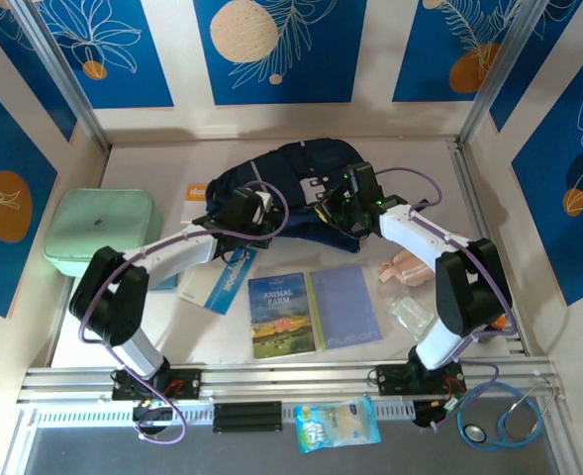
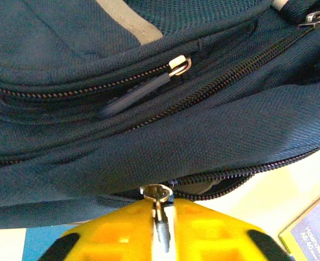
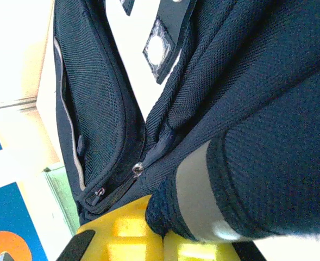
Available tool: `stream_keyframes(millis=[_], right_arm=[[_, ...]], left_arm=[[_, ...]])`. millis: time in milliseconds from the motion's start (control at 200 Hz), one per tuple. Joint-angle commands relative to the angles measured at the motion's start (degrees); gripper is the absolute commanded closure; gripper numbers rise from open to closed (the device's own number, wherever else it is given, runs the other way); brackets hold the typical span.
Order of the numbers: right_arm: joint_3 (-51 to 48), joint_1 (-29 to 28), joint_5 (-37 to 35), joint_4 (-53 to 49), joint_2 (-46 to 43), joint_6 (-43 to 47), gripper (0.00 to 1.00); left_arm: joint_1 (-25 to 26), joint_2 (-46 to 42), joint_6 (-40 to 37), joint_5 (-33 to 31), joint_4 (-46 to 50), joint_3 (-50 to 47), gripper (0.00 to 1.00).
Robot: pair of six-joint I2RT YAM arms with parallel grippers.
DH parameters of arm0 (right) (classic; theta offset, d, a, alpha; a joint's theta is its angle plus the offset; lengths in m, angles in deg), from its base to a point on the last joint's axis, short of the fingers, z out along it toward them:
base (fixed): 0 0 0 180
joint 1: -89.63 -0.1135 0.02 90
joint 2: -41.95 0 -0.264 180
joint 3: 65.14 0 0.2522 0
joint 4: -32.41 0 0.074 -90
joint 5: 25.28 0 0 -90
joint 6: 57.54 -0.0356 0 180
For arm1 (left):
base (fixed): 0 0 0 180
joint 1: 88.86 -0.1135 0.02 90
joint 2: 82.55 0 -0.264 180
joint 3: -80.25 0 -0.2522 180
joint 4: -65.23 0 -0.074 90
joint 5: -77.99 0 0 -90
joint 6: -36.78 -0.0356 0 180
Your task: Pack the student bag
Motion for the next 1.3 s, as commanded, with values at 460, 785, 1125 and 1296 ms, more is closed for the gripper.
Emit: stream_keyframes(millis=[460,785,1125,1296], right_arm=[[-1.0,3.7,-3.2,-0.3,-4.6,5.6,1.00],[-1.1,9.6,1.0,5.1,-1.2,18.2,1.00],[-7.0,10.8,1.0,1.0,-4.8,11.7,0.57],[-11.7,7.3,-0.5,-5.3,-12.7,2.5,0.38]], left_arm=[[-5.3,-2.3,-3.1,-2.6,3.3,-3.9,1.00],[-6.7,-4.8,-3.4,4.6,5.9,-3.2,1.00],[-5.9,-2.1,-2.0,13.5,7.5,-0.6,1.00],[-4.6,0.0,1.7,17.5,9.8,3.1,1.00]])
